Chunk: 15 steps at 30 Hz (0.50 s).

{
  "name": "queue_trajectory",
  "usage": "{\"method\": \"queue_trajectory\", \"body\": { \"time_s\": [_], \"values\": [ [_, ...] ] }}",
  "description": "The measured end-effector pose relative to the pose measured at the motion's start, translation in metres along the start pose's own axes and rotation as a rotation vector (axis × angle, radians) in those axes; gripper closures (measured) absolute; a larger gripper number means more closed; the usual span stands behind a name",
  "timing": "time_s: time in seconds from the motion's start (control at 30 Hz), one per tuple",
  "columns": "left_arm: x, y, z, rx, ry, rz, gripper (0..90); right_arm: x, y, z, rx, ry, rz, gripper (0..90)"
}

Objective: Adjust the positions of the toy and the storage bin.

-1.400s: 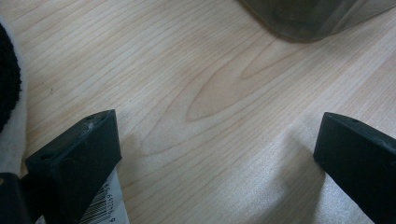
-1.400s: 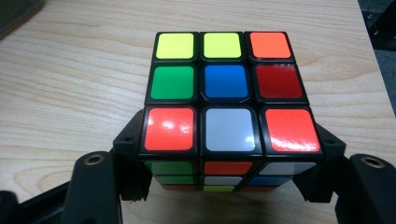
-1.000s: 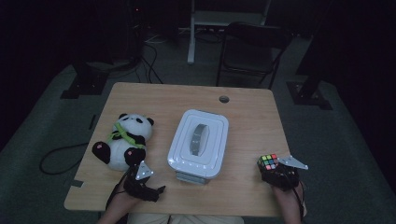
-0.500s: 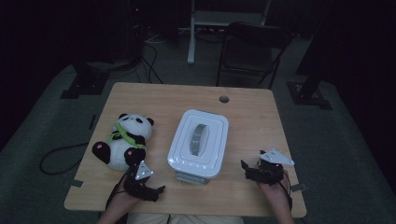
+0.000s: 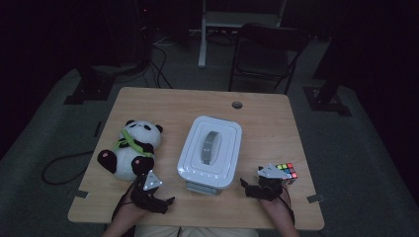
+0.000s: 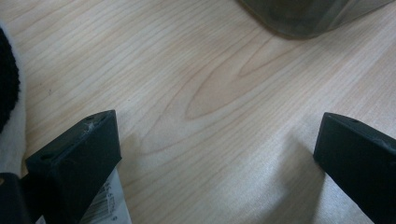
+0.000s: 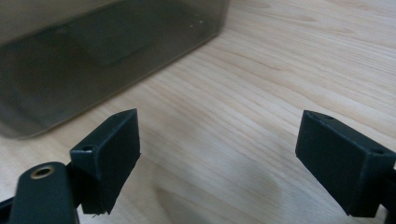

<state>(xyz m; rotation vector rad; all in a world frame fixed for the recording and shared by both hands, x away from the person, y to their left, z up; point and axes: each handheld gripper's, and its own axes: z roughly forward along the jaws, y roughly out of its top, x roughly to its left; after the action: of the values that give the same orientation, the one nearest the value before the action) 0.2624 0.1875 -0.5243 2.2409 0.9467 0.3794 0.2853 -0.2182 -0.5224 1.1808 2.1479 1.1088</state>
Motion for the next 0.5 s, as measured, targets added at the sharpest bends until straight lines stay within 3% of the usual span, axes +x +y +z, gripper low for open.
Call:
{"method": "queue_trajectory", "body": {
  "time_s": [0.07,0.27,0.5],
  "values": [
    [-0.002,0.002,-0.003,0.002,-0.005,0.01,1.2,-0.002,-0.001,0.002,0.016,0.003,0.023,13.7],
    [0.0,0.017,-0.03,-0.055,-0.025,-0.006,1.3,-0.001,0.0,0.003,0.032,-0.022,0.014,13.7],
    [0.008,0.026,-0.047,-0.074,0.003,-0.008,3.7,0.0,0.0,0.005,0.05,-0.014,0.004,13.7]
  ]
}}
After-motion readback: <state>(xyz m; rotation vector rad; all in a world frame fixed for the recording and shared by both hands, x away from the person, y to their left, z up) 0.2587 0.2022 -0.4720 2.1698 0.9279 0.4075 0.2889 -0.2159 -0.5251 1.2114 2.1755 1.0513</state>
